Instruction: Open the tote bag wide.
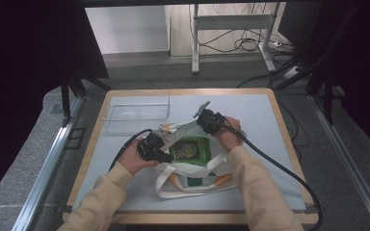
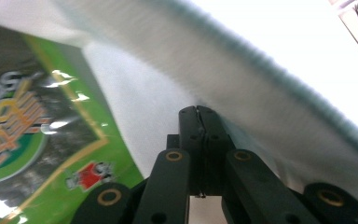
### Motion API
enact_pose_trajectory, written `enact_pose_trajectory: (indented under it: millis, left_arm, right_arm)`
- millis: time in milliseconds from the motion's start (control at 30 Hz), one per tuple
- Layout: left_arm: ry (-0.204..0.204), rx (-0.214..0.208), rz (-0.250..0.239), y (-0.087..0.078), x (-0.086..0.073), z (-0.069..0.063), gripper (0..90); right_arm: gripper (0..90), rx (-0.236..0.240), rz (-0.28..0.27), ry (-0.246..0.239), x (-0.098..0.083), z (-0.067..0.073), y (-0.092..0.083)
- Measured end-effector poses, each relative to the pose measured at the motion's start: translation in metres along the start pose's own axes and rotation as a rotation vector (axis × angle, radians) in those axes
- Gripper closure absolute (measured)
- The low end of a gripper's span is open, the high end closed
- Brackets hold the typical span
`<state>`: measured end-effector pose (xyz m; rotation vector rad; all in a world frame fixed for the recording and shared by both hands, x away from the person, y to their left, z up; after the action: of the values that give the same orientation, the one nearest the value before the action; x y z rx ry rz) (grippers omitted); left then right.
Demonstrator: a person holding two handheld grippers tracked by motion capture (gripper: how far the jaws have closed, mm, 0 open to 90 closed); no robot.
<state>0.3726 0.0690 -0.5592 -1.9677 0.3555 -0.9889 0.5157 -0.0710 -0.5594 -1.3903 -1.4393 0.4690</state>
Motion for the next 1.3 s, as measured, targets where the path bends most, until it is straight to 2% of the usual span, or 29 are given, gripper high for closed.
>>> enact_pose_trajectory:
  millis: [33,67,200,233,267,300,400,500,633,733,800,933,967,1033,1100,1200,1300]
  left_arm:
    - [0.005,0.001,0.002,0.0,0.0,0.001,90.0]
    - [0.005,0.0,0.003,0.0,0.0,0.001,90.0]
    - [0.004,-0.003,-0.001,0.0,0.0,0.002,90.0]
    - [0.007,-0.001,0.001,0.0,0.0,0.002,90.0]
    - [0.005,0.001,-0.002,0.0,0.0,0.002,90.0]
    - [0.005,0.002,-0.002,-0.001,0.0,0.001,90.0]
    - [0.006,0.007,-0.005,-0.001,0.001,0.001,89.9]
    - [0.003,0.004,-0.009,-0.001,0.001,0.002,89.9]
    - [0.0,-0.006,-0.013,0.0,0.001,0.001,90.0]
    - [0.01,0.002,-0.002,0.0,0.0,0.002,90.0]
    - [0.013,0.0,0.0,0.0,0.0,0.001,90.0]
    - [0.007,-0.001,-0.006,0.001,0.0,0.0,90.0]
    - [0.005,0.001,-0.004,0.001,-0.001,0.0,90.0]
    - [0.004,0.0,-0.007,0.001,-0.001,-0.001,90.0]
    - [0.02,0.0,-0.001,0.0,-0.002,-0.001,90.0]
    - [0.024,0.0,-0.002,0.0,-0.002,-0.002,89.9]
    - [0.02,-0.001,-0.002,0.0,-0.002,-0.002,89.8]
  right_arm:
    - [89.2,0.023,-0.011,-0.006,0.002,0.004,-0.003]
    - [89.1,0.068,-0.034,-0.002,0.005,0.011,-0.008]
    - [89.1,0.144,-0.129,-0.027,0.024,0.031,-0.03]
    - [89.1,0.154,-0.135,-0.034,0.027,0.034,-0.034]
    - [89.1,0.156,-0.148,-0.067,0.037,0.04,-0.042]
    - [89.1,0.156,-0.148,-0.067,0.037,0.04,-0.042]
    - [89.1,0.178,-0.178,-0.094,0.054,0.048,-0.05]
    - [89.1,0.232,-0.215,-0.097,0.07,0.057,-0.049]
    - [89.1,0.243,-0.226,-0.088,0.078,0.057,-0.043]
    - [89.2,0.247,-0.231,-0.024,0.085,0.048,-0.034]
    - [89.2,0.256,-0.225,-0.011,0.089,0.047,-0.032]
    - [89.2,0.233,-0.166,-0.017,0.102,0.043,-0.018]
    - [89.2,0.214,-0.141,-0.03,0.106,0.042,-0.012]
    - [89.2,0.212,-0.132,-0.03,0.107,0.041,-0.009]
    - [89.2,0.215,-0.127,-0.021,0.108,0.039,-0.005]
    - [89.2,0.226,-0.136,0.006,0.105,0.035,-0.003]
    - [89.2,0.224,-0.146,-0.003,0.104,0.036,-0.004]
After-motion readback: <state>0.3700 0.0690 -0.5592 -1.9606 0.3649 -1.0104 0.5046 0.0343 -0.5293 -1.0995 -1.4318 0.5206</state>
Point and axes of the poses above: each handheld gripper's, and its own axes: y roughly forward along the jaws, x roughly out of its top, z roughly to its left, the point moved 10 cm from there along y, roughly forward along the jaws, and after that the axes turned 9 degrees about -y, right-handed, at the moved point
